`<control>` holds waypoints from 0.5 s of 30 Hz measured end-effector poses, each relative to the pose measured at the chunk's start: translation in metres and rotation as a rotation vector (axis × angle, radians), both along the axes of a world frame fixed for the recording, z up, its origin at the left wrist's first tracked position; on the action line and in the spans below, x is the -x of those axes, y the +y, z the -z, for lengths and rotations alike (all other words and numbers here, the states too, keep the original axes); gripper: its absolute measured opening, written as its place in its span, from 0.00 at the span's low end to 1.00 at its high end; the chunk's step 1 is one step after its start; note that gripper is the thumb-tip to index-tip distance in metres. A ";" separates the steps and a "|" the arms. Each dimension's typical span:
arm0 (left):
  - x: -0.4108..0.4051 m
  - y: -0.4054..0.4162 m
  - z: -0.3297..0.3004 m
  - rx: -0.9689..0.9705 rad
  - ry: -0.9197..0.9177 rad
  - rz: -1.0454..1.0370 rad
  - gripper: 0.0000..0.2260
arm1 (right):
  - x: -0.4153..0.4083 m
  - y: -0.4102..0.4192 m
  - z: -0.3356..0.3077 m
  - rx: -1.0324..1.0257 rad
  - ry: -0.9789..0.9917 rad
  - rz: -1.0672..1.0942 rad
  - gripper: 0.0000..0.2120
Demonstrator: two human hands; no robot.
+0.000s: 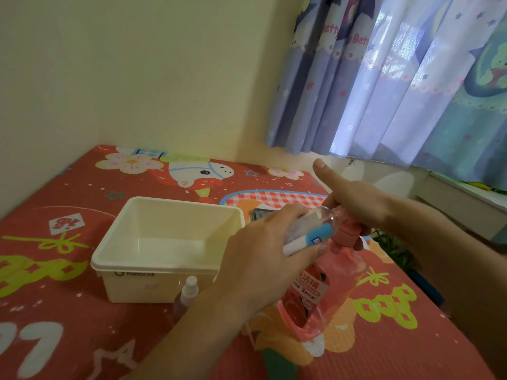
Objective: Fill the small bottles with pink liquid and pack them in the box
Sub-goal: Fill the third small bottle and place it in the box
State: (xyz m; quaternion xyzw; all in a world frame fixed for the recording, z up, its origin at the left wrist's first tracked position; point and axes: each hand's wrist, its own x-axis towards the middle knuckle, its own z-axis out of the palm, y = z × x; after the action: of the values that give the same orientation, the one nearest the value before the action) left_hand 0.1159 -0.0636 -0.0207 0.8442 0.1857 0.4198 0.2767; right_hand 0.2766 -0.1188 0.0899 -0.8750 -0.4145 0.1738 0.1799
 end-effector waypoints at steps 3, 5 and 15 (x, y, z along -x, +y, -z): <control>0.000 0.001 0.002 0.001 0.008 -0.006 0.19 | 0.003 0.001 0.007 -0.049 0.003 0.000 0.42; -0.001 0.001 0.002 0.003 0.003 -0.003 0.20 | 0.002 0.000 0.003 -0.034 -0.017 0.011 0.46; -0.001 0.002 0.002 -0.023 -0.003 -0.015 0.19 | 0.007 -0.001 0.002 -0.083 -0.032 0.010 0.47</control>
State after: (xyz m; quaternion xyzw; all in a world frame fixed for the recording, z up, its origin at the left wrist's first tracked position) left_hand 0.1167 -0.0620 -0.0223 0.8453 0.1867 0.4252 0.2643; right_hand 0.2692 -0.1202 0.0880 -0.8715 -0.4199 0.1416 0.2102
